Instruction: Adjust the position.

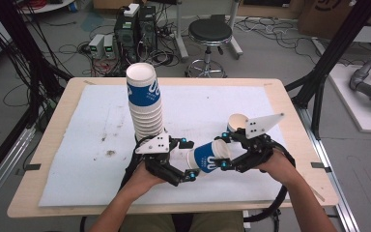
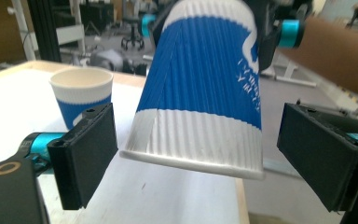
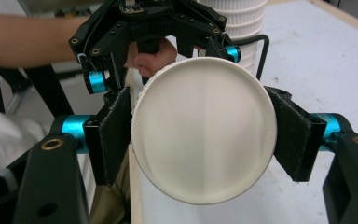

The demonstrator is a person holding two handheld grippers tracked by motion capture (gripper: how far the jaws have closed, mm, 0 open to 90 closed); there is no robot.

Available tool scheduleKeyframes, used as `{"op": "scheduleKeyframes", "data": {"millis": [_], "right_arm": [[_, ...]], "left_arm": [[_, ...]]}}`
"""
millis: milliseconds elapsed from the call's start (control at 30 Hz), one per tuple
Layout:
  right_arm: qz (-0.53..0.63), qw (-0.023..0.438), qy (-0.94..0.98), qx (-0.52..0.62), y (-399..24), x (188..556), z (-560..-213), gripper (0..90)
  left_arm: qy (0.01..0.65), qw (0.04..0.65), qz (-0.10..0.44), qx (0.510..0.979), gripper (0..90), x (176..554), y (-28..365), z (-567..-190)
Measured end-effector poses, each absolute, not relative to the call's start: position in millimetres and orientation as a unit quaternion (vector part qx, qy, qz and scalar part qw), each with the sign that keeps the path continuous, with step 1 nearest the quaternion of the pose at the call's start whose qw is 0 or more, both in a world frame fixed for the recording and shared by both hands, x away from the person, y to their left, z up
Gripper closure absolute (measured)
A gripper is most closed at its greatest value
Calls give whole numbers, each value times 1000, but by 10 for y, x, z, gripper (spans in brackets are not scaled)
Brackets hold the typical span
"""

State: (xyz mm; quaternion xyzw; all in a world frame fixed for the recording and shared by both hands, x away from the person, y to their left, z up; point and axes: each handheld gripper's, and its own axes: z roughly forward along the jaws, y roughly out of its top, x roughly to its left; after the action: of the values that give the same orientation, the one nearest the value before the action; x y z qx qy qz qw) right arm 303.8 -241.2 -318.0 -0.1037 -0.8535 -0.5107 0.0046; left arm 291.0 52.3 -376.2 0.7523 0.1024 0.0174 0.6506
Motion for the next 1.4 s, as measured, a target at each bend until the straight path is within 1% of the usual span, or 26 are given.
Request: {"op": "scheduleKeyframes", "data": {"millis": [267, 433, 467, 567, 700, 933, 1000, 1100, 1300, 1333, 1400], "right_arm": [[-561, 18, -819, -119, -2477, 3002, -3375, 289], [-587, 28, -800, -120, -2473, 2987, -3423, 289], [-600, 40, -790, -119, -2466, 2988, -3443, 289], [-606, 46, -785, -120, -2457, 2996, -3455, 289], [-607, 49, -784, -121, -2455, 2992, -3454, 290], [-596, 61, -790, -127, -2452, 3002, -3446, 287], [-589, 57, -796, -126, -2442, 3008, -3425, 282], [-577, 58, -805, -127, -2424, 3017, -3379, 215], [-550, 43, -826, -117, -2406, 3027, -3250, 201], [-526, 21, -843, -110, -2385, 3022, -3186, 200], [-502, 4, -858, -105, -2354, 3021, -3136, 200]], "left_arm": [[97, 655, 8, 750, 118, 2903, 454, -3793], [101, 653, 1, 751, 116, 2899, 439, -3804], [101, 649, -1, 754, 116, 2900, 436, -3805], [103, 649, -1, 754, 116, 2897, 433, -3806], [98, 642, -2, 760, 162, 2893, 443, -3790], [99, 627, -12, 772, 196, 2895, 449, -3748], [101, 626, -12, 773, 200, 2896, 457, -3732], [103, 624, -8, 774, 200, 2901, 468, -3715], [103, 597, -4, 795, 200, 2900, 492, -3664], [100, 586, -3, 804, 200, 2896, 484, -3646], [98, 574, 2, 813, 200, 2904, 480, -3624]]}}
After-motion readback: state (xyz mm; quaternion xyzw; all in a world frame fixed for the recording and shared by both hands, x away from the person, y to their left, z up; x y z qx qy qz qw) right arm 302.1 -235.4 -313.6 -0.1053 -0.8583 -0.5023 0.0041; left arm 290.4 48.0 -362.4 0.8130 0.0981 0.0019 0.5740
